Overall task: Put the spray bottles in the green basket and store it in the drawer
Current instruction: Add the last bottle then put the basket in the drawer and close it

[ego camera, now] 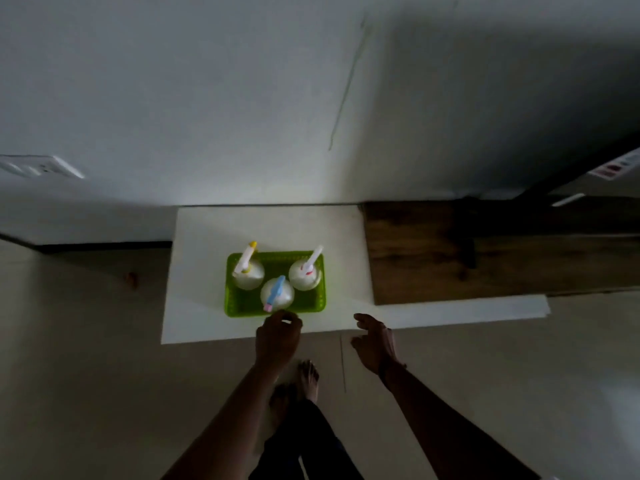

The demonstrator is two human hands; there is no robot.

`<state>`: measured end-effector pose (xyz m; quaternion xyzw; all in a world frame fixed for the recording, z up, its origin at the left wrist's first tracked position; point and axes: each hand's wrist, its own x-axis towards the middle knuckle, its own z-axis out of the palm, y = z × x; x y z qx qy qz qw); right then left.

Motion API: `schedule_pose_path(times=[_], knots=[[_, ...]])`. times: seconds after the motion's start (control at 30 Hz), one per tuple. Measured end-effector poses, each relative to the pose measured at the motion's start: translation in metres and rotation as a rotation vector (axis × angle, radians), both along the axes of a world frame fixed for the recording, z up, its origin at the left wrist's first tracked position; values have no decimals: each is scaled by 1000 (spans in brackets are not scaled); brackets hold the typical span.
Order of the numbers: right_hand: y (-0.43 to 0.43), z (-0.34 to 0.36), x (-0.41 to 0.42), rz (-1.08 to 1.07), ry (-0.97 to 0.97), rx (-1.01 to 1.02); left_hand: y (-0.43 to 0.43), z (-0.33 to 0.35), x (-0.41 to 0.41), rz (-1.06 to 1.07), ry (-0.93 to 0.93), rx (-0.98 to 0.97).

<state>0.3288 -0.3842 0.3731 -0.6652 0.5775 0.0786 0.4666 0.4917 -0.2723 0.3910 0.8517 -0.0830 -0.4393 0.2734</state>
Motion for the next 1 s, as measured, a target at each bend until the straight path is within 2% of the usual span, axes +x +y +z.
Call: schedule_pose_path(times=[0.17,0.37,0.47,0.8,1.0], knots=[[6,11,-50,50,30,5,-24,-1,-60,-148,126,-7],[-14,6,-112,64,114,24,-47,5,-100,-327,25,-8],[-30,-9,-141,171,205,-1,-59,-10,-127,-415,-3,2],[-96,-148,-210,366,270,62,-128,-141,-223,-632,-69,77],[-127,-196,-229,561,265,25,-138,-207,-246,-914,-156,141]])
